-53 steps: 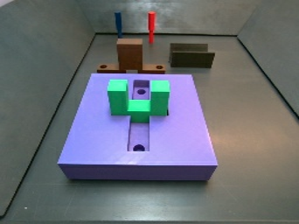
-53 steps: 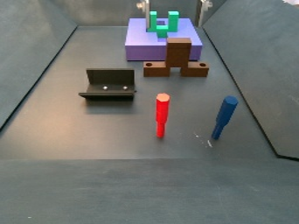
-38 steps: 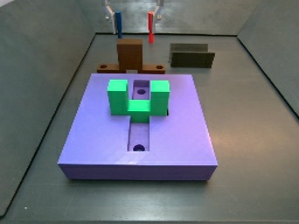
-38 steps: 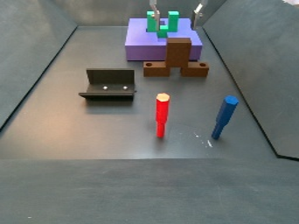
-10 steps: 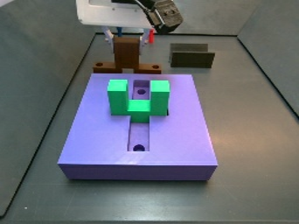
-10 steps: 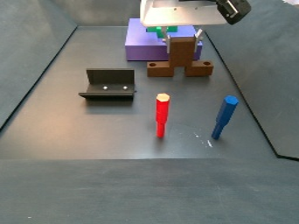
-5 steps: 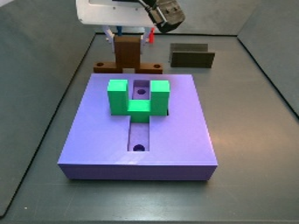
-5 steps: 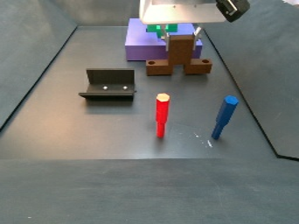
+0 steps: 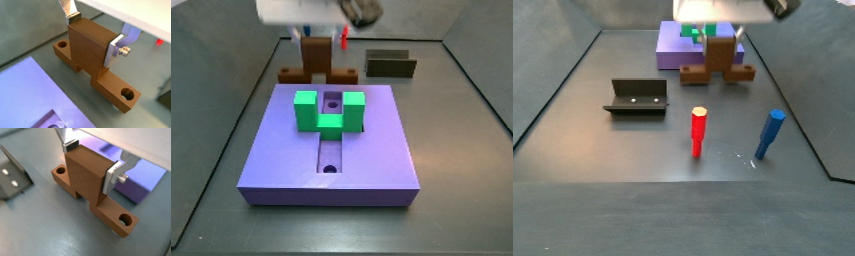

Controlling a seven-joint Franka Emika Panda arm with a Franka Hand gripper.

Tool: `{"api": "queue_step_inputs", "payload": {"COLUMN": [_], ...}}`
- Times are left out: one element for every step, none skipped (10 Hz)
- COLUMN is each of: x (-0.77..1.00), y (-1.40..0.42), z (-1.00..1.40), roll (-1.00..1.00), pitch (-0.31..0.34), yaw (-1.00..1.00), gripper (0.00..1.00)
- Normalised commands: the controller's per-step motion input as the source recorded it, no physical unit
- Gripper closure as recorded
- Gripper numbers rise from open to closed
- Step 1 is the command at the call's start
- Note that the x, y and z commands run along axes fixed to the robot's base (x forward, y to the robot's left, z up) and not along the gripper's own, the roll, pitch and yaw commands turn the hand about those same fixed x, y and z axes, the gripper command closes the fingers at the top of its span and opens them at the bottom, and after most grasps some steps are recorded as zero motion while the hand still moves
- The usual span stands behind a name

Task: Pick up the brown object. Move up. Move to above the board. Insert the brown object.
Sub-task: Move up, then move to above the board.

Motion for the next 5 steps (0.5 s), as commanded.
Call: {"api": "queue_step_inputs", "payload": {"x": [-0.02,0.01,0.00,-0.02,-0.06], "y": [-0.02,0.00,0.00,0.00,-0.01], "z": [0.64,0.33,1.40,1.40,1.40], "roll": [-0.01,-0.04,0.00,0.01,-0.02], "pitch": [0.074,0.057,0.000,0.027,0.027], "yaw": [-0.05,-0.03,0.00,0.01,0.00], "gripper": [1.00,1.00,1.00,1.00,1.00]}}
